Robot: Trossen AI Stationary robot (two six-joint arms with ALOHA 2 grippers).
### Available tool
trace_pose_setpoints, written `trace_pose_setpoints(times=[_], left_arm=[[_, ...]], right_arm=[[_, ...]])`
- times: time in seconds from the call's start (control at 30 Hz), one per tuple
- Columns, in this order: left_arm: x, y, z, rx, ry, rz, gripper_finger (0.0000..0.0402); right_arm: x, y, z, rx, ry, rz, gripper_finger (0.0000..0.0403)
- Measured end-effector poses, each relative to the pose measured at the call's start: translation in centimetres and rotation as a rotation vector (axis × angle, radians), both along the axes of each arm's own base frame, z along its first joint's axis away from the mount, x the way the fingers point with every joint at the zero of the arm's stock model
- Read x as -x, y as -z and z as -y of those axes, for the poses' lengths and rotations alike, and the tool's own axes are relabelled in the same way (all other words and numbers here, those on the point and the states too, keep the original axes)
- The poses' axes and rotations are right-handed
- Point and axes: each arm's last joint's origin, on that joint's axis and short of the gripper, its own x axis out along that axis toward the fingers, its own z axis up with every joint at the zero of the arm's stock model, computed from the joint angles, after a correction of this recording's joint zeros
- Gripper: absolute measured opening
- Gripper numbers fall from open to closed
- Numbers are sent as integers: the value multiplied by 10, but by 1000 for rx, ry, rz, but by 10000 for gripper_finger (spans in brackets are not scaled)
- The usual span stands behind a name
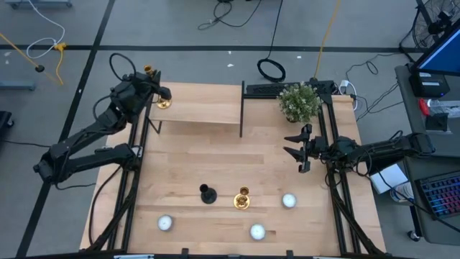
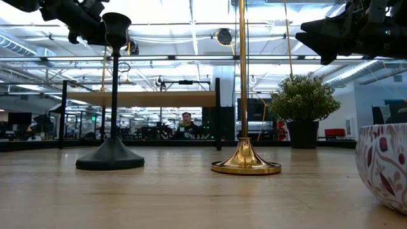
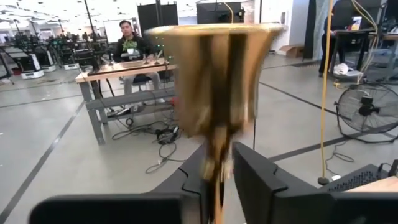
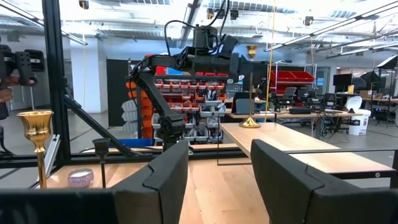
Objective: Pick & Place candle stick holders
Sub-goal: Put the top gold candle holder on the shelf
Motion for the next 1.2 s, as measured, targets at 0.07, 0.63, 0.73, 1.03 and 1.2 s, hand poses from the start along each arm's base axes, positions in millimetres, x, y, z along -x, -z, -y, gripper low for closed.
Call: trace_pose_setpoints(times=[0.07,0.63,0.73,1.03,1.2], left_arm=[[0,0,0,4,0,0,85],[3,6,12,62,42,-46,162],[6,2,19,47,64,-30,163],[15,1,32,52,93,-36,163],[15,2,32,66,94,-49,163]], right_arm=[[0,0,0,0,0,1,171],[0,0,0,0,0,0,171],[0,0,0,0,0,1,171],[0,0,0,0,0,1,171],[0,0,0,-1,-1,1,171]])
